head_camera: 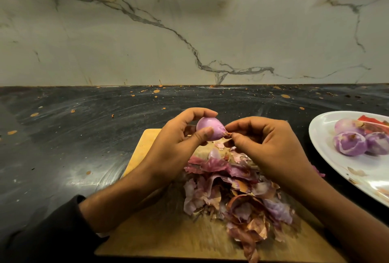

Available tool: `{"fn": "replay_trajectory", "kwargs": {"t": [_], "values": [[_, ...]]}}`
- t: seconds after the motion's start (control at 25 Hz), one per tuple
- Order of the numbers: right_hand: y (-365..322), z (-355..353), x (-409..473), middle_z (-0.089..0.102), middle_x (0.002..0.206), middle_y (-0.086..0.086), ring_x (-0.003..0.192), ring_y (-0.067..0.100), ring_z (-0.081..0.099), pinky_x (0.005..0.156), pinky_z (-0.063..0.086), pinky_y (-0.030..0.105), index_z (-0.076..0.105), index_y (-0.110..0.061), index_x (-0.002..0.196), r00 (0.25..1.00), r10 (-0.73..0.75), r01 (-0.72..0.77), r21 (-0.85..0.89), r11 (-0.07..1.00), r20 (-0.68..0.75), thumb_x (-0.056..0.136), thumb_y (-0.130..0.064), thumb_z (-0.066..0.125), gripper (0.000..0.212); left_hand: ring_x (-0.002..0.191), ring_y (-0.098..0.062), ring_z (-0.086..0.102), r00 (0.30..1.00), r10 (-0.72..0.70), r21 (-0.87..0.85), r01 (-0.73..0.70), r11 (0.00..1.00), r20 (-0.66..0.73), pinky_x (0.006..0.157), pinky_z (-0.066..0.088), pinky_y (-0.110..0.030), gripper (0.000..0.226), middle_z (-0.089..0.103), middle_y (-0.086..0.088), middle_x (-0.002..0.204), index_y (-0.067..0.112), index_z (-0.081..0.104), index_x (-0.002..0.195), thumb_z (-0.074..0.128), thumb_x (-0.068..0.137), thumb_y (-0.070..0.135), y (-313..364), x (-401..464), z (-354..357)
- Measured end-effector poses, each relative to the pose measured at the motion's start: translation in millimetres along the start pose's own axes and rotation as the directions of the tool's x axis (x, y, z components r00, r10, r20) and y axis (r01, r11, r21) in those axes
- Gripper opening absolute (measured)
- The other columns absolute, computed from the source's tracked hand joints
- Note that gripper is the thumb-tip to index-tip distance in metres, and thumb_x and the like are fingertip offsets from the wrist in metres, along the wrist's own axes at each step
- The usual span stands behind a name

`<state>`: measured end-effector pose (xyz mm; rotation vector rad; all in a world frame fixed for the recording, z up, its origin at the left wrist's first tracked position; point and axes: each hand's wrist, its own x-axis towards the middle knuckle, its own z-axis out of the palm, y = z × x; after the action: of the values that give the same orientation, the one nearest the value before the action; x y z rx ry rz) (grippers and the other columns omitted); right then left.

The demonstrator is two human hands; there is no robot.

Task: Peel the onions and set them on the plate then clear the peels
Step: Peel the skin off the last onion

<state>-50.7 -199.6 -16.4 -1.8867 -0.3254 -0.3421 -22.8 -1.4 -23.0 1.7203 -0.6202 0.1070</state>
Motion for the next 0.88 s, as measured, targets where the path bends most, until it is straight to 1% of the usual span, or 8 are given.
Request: {"fn": "replay_trajectory", "kwargs": {"t": [0.08,0.24,0.32,0.4,0.48,0.6,0.76,0.88], "values": [[0.2,1.9,-1.6,0.078,0.085,-0.005,0.079,0.009,0.075,0.072,0.061,0.023,0.077,-0.016,0.1,0.999,-0.045,0.045,-0.013,0.999,-0.005,0.086,-0.005,0.074,0.018,0.094,-0.016,0.07,1.0,-0.024,-0.024,0.024,0.999,-0.009,0.077,0.06,-0.034,0.024,0.067,0.005,0.109,0.019,0.061,0.119,0.058,0.095,0.016,-0.4,0.2,-0.5],[1.9,1.8,-2.7,0.078,0.089,-0.007,0.082,0.013,0.075,0.072,0.061,0.028,0.078,-0.018,0.102,0.993,-0.105,0.106,0.02,0.994,-0.046,0.085,-0.016,0.075,0.017,0.086,-0.023,0.07,0.996,-0.086,-0.024,0.086,0.996,0.014,0.063,0.058,-0.037,0.03,0.066,-0.008,0.108,0.019,0.061,0.117,0.055,0.092,0.034,0.9,0.6,-1.9],[3.3,1.9,-2.4,0.078,0.09,-0.006,0.084,0.014,0.075,0.072,0.061,0.028,0.078,-0.017,0.103,0.991,-0.121,0.122,0.019,0.992,-0.06,0.085,-0.016,0.075,0.018,0.087,-0.027,0.067,0.997,-0.08,-0.006,0.08,0.997,0.023,0.058,0.056,-0.034,0.03,0.066,-0.011,0.106,0.022,0.063,0.116,0.055,0.091,0.038,1.6,0.4,-2.0],[4.7,2.0,-1.7,0.078,0.09,-0.005,0.085,0.014,0.076,0.073,0.062,0.031,0.078,-0.016,0.104,0.99,-0.121,0.122,0.009,0.992,-0.071,0.087,-0.015,0.074,0.017,0.089,-0.031,0.065,0.996,-0.082,0.0,0.082,0.997,0.028,0.055,0.054,-0.028,0.03,0.066,-0.012,0.106,0.024,0.065,0.114,0.056,0.09,0.039,2.9,0.1,-1.1],[6.1,1.9,-1.3,0.079,0.089,-0.003,0.082,0.017,0.076,0.072,0.063,0.037,0.078,-0.014,0.104,0.992,-0.105,0.106,0.015,0.994,-0.071,0.089,-0.014,0.073,0.016,0.082,-0.029,0.065,0.995,-0.098,-0.007,0.098,0.995,0.033,0.053,0.053,-0.026,0.031,0.067,-0.012,0.105,0.023,0.066,0.111,0.057,0.087,0.039,4.9,-0.9,0.2],[6.7,0.7,-1.4,0.079,0.085,-0.001,0.078,0.019,0.076,0.071,0.063,0.042,0.079,-0.015,0.101,0.994,-0.075,0.08,0.051,0.996,-0.082,0.09,-0.013,0.072,0.013,0.075,-0.018,0.064,0.993,-0.109,-0.008,0.11,0.994,0.038,0.054,0.054,-0.027,0.03,0.067,-0.013,0.102,0.021,0.067,0.109,0.059,0.086,0.038,7.7,-2.2,1.7],[5.3,3.8,-1.9,0.078,0.079,-0.005,0.075,0.015,0.075,0.07,0.063,0.039,0.08,-0.018,0.094,0.989,-0.094,0.093,-0.014,0.996,-0.118,0.086,-0.012,0.075,0.011,0.071,-0.017,0.068,0.993,-0.112,0.025,0.111,0.993,0.039,0.063,0.058,-0.036,0.032,0.067,-0.004,0.098,0.024,0.067,0.107,0.069,0.08,0.041,6.2,-4.0,3.2],[4.9,4.5,-1.7,0.076,0.074,-0.006,0.069,0.015,0.072,0.065,0.062,0.033,0.08,-0.02,0.087,0.983,-0.101,0.093,-0.059,0.994,-0.153,0.085,-0.008,0.075,0.014,0.067,-0.015,0.066,0.993,-0.107,0.036,0.105,0.994,0.05,0.062,0.058,-0.028,0.039,0.065,-0.003,0.102,0.023,0.065,0.107,0.076,0.073,0.039,7.3,-6.0,5.3]]}}
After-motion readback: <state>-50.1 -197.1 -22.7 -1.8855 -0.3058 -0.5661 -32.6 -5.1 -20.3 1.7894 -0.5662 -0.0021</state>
